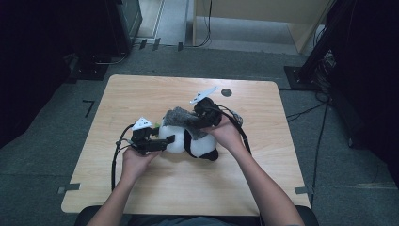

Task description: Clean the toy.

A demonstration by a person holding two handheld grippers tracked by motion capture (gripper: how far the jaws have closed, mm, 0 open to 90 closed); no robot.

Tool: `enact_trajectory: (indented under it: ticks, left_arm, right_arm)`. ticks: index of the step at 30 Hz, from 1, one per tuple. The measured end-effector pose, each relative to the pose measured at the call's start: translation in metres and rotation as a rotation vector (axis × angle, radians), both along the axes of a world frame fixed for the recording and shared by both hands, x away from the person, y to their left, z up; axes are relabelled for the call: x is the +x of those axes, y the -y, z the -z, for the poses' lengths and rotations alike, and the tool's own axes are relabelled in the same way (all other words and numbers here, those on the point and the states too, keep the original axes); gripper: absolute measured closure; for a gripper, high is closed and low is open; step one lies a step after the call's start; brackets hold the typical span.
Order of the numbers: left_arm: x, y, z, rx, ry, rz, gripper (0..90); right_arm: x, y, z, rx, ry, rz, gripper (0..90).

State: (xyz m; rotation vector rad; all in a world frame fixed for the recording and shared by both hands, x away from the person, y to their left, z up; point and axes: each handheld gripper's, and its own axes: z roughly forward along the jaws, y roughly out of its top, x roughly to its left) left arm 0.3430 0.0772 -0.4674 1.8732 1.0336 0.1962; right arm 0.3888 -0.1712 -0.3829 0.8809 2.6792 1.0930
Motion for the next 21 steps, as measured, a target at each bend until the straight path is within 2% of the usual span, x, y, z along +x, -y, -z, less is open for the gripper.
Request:
enact_trajectory:
  ticks: [6,12,17,21]
  left_arm:
    - [0.0,0.0,0.0,-0.006,-0.001,-0.004,24.2]
    - [0.0,0.0,0.0,-0.006,-0.001,-0.003,24.2]
    - [0.0,0.0,0.0,-0.004,0.0,0.006,24.8]
    - [0.0,0.0,0.0,-0.001,0.002,0.008,25.2]
  right_arm:
    - [-0.007,0.024,-0.003,0.029,0.025,0.034,63.9]
    - [-0.015,0.047,-0.005,0.05,0.038,0.066,66.5]
    - [-0.025,0.062,-0.007,0.066,0.074,0.099,67.3]
    - [-0.029,0.072,-0.005,0.088,0.068,0.121,68.5]
